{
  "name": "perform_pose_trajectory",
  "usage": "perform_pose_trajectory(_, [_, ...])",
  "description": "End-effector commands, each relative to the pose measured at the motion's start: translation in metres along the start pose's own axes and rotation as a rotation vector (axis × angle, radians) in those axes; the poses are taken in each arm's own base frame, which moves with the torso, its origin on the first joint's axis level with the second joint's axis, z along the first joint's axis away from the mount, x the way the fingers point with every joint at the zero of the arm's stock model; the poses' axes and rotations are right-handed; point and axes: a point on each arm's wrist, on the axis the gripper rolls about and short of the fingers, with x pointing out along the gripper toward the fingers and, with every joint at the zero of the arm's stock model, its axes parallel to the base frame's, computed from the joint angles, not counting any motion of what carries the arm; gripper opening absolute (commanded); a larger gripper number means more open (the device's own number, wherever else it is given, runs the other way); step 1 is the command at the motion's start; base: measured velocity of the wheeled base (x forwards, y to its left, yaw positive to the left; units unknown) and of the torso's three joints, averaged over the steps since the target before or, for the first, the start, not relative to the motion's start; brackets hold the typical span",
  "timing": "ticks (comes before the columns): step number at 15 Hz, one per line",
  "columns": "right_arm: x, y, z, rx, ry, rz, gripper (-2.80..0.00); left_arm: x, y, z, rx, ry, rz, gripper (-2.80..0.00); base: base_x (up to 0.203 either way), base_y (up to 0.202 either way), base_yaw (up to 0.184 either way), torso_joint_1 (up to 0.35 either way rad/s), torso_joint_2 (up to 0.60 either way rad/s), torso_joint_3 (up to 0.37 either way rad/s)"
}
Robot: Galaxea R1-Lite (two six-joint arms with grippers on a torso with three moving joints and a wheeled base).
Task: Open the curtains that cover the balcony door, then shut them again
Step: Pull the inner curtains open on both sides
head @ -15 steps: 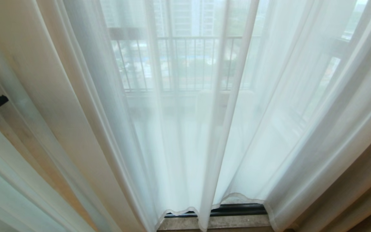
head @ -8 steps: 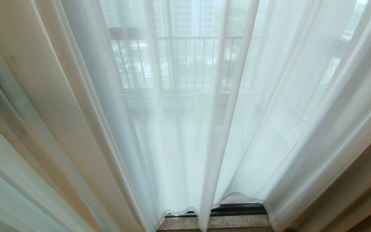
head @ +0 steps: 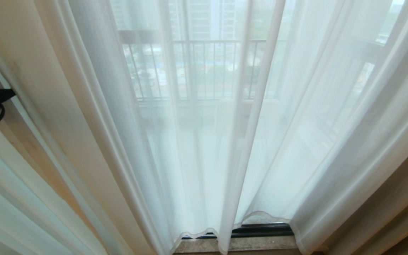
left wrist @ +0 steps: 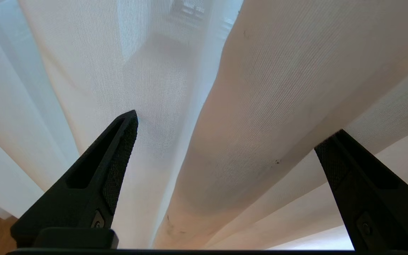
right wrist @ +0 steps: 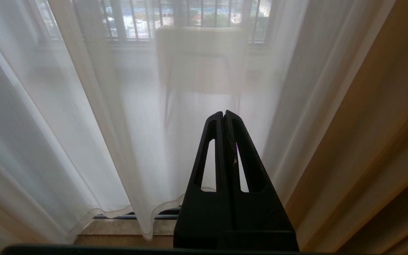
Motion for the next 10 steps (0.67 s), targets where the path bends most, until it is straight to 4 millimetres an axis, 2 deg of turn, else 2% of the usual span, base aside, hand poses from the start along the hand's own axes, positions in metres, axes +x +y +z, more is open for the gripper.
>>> perform_pose_trajectory(1, [0.0001, 0.0000, 0.0001, -0.001, 0.000, 0.000, -2.80, -0.0001, -0.0002, 0.0001, -0.001, -0.003, -0.002, 0.00, 0.000, 0.000, 0.000, 0.000, 0.00, 0.000])
perform_pose_trajectory(5, [0.0000, 0.0000, 0.0001, -0.001, -0.001, 0.000, -2.80, -0.0003, -0.0016, -0.0022, 0.000, 0.005, -0.006, 0.00, 0.000, 0.000, 0.000, 0.000, 0.00, 0.000])
perform_pose_trajectory(6, [0.0000, 0.0000, 0.0001, -0.001, -0.001, 0.000, -2.80, -0.0009, -0.0022, -0.0025, 0.002, 0.005, -0.007, -2.80, 0.000, 0.000, 0.000, 0.000, 0.00, 0.000])
perform_pose_trajectory(10, [0.0000, 0.0000, 0.0001, -0.001, -0.001, 0.000, -2.80, -0.0019, -0.0021, -0.0039, 0.002, 0.009, -0.006, -2.80, 0.000, 0.000, 0.000, 0.000, 0.00, 0.000])
